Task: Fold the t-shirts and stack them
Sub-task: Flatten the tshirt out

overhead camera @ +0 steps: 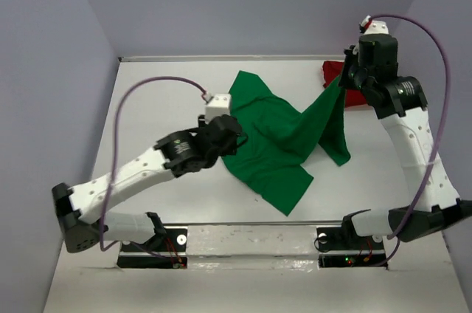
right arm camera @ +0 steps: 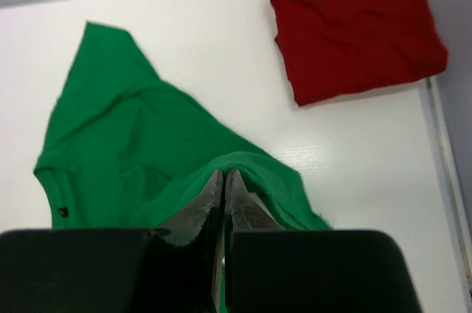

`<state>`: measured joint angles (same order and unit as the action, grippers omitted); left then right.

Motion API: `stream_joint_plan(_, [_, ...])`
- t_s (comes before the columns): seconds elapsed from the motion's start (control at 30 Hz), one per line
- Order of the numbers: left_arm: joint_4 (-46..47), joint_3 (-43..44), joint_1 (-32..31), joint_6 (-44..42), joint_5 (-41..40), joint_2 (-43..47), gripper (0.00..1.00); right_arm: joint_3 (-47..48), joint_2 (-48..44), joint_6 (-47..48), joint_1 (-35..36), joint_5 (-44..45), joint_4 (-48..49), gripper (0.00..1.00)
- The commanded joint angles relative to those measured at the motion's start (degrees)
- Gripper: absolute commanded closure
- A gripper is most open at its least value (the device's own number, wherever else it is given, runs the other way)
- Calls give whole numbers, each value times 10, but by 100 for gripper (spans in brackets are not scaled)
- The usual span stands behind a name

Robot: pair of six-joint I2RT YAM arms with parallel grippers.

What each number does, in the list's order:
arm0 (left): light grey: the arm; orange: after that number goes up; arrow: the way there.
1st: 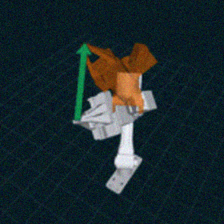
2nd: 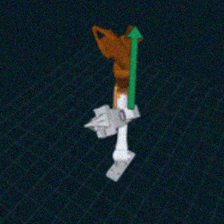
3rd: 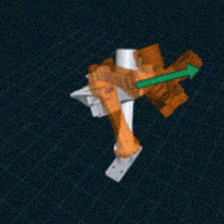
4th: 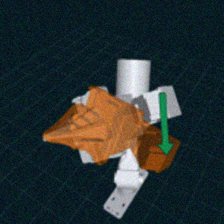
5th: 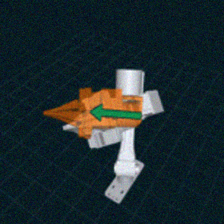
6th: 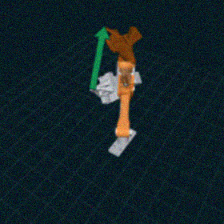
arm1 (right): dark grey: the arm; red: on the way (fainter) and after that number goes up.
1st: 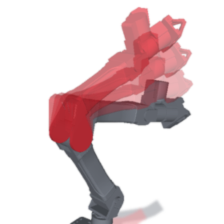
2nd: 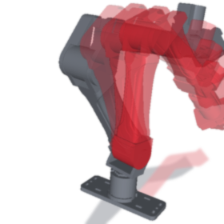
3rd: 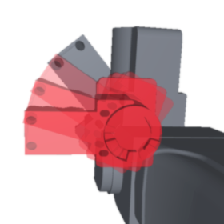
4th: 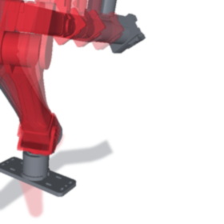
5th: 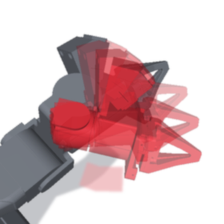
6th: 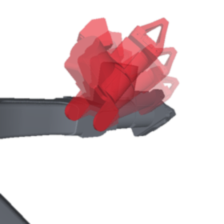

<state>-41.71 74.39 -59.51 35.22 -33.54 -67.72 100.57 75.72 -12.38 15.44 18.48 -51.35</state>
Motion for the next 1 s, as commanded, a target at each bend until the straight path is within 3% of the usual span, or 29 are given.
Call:
stream_joint_plan(0.0, [146,-154,-1,31,161,22,36,-33,7,-4,0,-19,42,100])
stream_joint_plan(0.07, [184,-202,-9,52,185,8,53,-40,13,-2,0,-17,49,100])
stream_joint_plan(0.1, [190,-210,-26,56,196,0,75,-40,16,-2,0,-15,49,100])
stream_joint_plan(0.17, [201,-216,-47,61,211,-28,79,-42,23,1,0,-14,54,100])
stream_joint_plan(0.2, [202,-213,-62,59,241,-38,73,-41,25,2,0,-14,56,100])
stream_joint_plan(0.23, [204,-210,-68,59,254,-50,58,-40,29,-1,0,-17,57,100])
stream_joint_plan(0.27, [215,-203,-77,57,261,-70,55,-41,33,-1,0,-23,62,100])
stream_joint_plan(0.57, [261,-80,-166,20,315,-206,53,-51,50,-4,0,-27,74,100])
stream_joint_plan(0.8, [245,8,-183,-34,360,-341,43,-52,46,-4,0,-29,75,100])
stream_joint_plan(0.97, [232,15,-183,-48,378,-378,23,-54,35,-1,0,-28,75,100])
